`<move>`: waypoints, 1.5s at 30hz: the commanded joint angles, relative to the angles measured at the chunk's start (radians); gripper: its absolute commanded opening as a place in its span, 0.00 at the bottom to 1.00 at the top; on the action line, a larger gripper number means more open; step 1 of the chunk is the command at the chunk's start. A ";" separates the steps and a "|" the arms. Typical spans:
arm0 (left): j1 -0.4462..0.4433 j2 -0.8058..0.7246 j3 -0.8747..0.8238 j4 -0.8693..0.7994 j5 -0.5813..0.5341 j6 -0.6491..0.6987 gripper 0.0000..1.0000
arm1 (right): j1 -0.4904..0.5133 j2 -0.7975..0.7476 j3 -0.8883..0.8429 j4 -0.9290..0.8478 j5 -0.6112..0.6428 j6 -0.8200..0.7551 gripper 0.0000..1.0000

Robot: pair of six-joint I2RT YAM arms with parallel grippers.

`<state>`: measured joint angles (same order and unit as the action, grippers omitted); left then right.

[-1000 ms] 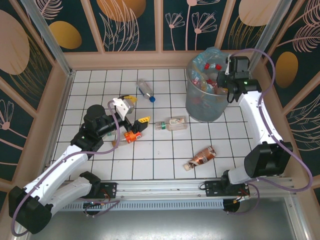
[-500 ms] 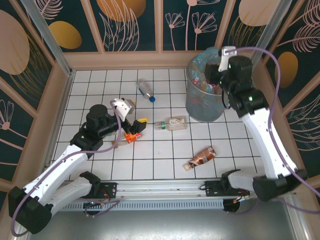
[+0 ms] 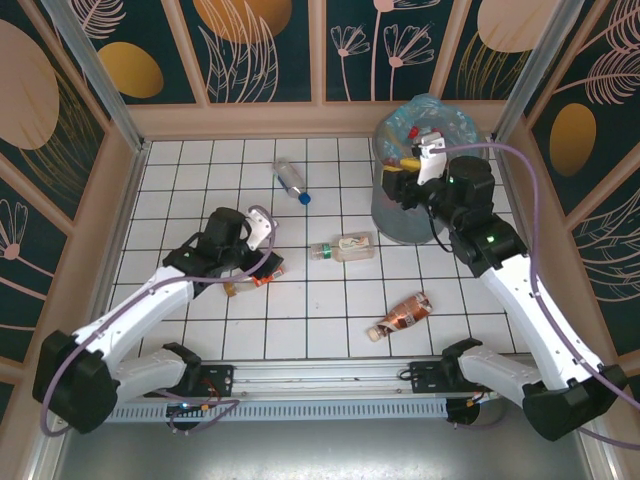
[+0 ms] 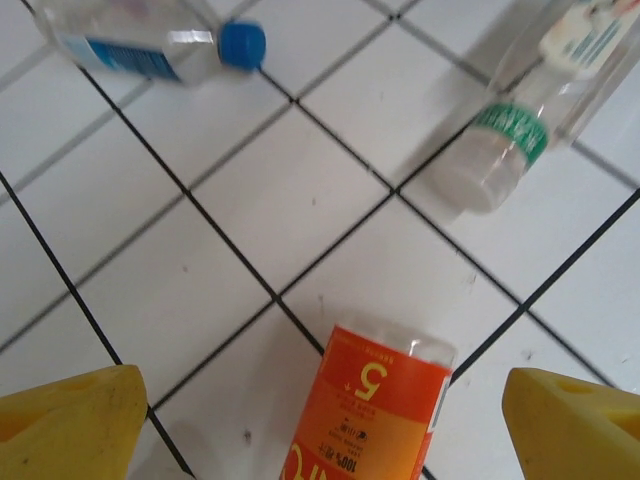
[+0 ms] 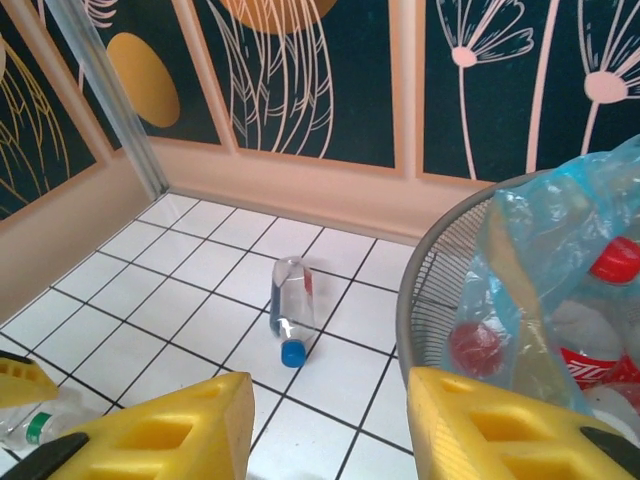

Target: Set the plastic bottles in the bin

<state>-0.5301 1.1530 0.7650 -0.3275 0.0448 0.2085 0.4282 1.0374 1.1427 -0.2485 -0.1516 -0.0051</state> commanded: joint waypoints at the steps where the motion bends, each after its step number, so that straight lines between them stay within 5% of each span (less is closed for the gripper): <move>1: -0.001 0.061 0.016 -0.018 0.013 0.022 0.93 | 0.009 0.005 -0.003 0.100 -0.036 -0.021 0.46; 16: -0.002 0.353 0.046 -0.043 0.009 0.074 0.90 | 0.014 -0.022 0.011 0.058 -0.013 -0.064 0.52; 24: -0.002 0.383 0.062 -0.062 0.010 0.077 0.68 | 0.014 -0.040 -0.006 0.056 0.008 -0.072 0.52; 29: -0.001 0.274 0.163 -0.091 0.027 0.048 0.56 | 0.015 -0.054 0.016 0.039 0.020 -0.060 0.52; 35: -0.002 0.184 0.544 -0.008 0.036 -0.124 0.45 | 0.015 -0.106 0.049 0.028 0.285 0.069 0.50; 42: -0.003 0.325 0.876 0.298 0.046 -0.393 0.27 | 0.017 -0.186 0.025 0.060 0.324 0.110 0.47; 45: -0.011 0.425 0.974 0.451 0.073 -0.535 0.28 | 0.017 -0.226 0.009 0.071 0.338 0.098 0.46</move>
<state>-0.5316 1.4704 1.6939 -0.0540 0.0814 -0.1356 0.4385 0.8478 1.1526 -0.2195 0.1318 0.0719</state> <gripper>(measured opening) 0.561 0.468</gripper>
